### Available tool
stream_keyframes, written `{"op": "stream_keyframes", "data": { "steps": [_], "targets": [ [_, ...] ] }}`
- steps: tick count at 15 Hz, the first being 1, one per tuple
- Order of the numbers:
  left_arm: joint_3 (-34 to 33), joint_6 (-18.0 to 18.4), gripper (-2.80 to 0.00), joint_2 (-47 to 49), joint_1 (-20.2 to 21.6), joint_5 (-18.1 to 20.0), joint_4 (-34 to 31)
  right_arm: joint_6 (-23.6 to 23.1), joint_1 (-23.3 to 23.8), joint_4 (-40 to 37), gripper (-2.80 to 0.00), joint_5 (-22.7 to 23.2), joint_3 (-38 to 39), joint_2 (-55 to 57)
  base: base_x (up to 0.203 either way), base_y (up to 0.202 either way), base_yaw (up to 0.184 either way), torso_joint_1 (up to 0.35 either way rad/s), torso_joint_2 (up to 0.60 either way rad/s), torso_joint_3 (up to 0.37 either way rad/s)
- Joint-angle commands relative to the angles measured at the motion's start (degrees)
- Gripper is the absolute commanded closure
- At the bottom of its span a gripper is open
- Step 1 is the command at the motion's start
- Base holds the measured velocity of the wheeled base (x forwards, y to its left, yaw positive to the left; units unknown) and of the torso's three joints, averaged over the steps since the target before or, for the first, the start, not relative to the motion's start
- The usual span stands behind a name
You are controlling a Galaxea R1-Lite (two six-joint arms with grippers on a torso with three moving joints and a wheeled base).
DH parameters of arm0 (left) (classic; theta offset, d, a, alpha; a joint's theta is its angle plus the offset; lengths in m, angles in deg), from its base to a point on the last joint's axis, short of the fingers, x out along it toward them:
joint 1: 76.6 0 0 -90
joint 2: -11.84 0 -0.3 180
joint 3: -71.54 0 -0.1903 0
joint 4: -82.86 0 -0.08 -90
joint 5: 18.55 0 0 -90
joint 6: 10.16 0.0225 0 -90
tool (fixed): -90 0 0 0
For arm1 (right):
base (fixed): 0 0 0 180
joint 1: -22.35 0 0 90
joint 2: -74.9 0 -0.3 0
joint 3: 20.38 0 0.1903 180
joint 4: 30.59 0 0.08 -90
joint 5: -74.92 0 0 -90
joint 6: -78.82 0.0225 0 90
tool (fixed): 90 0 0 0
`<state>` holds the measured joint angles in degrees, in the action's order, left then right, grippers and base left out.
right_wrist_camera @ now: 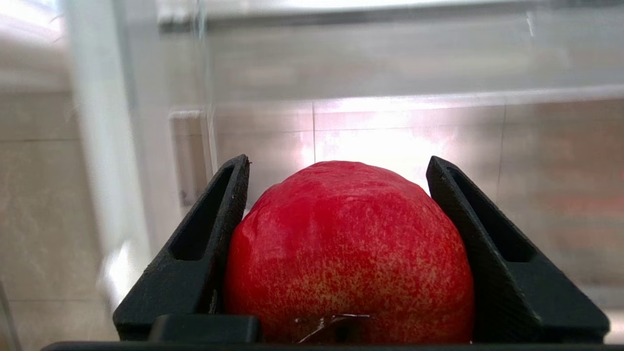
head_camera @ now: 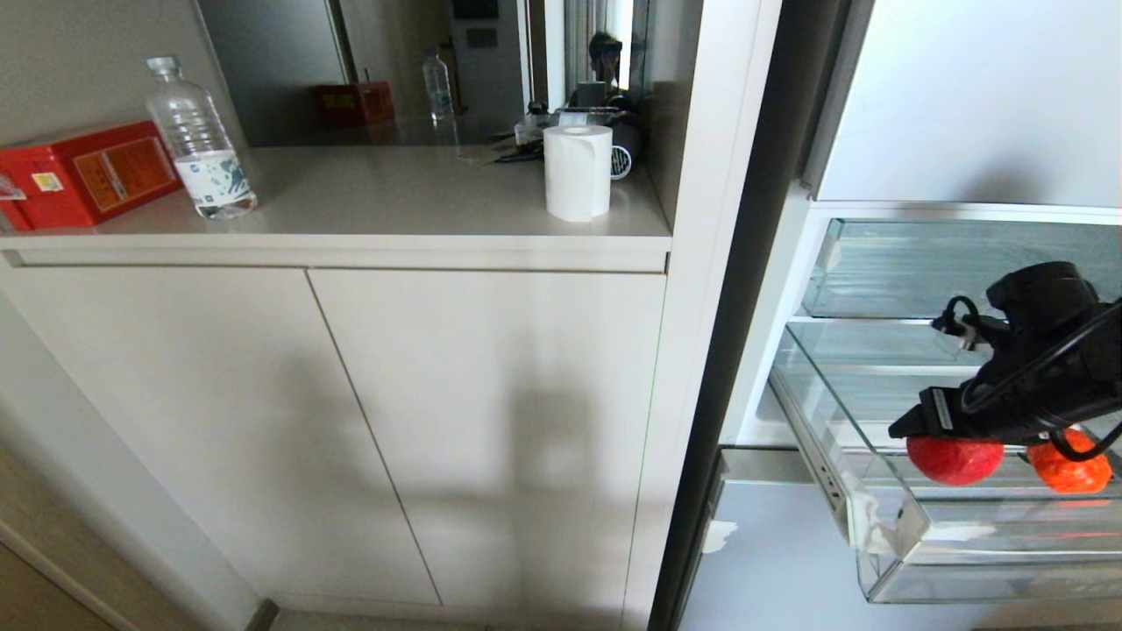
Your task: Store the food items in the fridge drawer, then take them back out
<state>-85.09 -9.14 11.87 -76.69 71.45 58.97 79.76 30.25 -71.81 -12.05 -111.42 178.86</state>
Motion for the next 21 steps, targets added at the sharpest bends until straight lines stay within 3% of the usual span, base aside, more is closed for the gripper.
{"op": "stream_keyframes", "data": {
  "steps": [1, 9, 13, 15, 18, 21],
  "targets": [
    [0.0, 0.0, 0.00, -0.1, 0.0, 0.0, 0.0, 0.0, 0.0, 0.4, 0.00, 0.0, 5.6, -10.9, 0.000, 0.000, 0.000, 0.000, 0.00, 0.000],
    [0.0, 0.0, 0.00, -0.1, 0.0, 0.0, 0.0, -0.4, 0.0, 0.8, 0.00, -0.6, 17.4, -40.8, 0.000, 0.000, 0.000, 0.000, 0.00, 0.000],
    [0.0, 0.0, 0.00, -0.1, 0.0, 0.0, 0.0, -1.0, 0.3, 0.8, 0.00, -3.3, 22.5, -54.5, 0.000, 0.000, 0.000, 0.000, 0.00, 0.000],
    [0.0, 0.0, 0.00, -0.1, 0.0, 0.0, 0.0, 1.3, 0.8, 2.1, 0.00, -7.0, 23.5, -55.0, 0.000, 0.000, 0.000, 0.000, 0.00, 0.000],
    [0.0, 0.0, 0.00, -0.1, 0.0, 0.0, 0.0, 5.2, 1.7, 8.1, 0.00, -7.6, 23.7, -49.7, 0.000, 0.000, 0.000, 0.000, 0.00, 0.000],
    [0.0, 0.0, 0.00, -0.1, 0.0, 0.0, 0.0, 8.9, 9.0, 11.8, 0.00, -7.6, 23.4, -48.8, 0.000, 0.000, 0.000, 0.000, 0.00, 0.000]
  ]
}}
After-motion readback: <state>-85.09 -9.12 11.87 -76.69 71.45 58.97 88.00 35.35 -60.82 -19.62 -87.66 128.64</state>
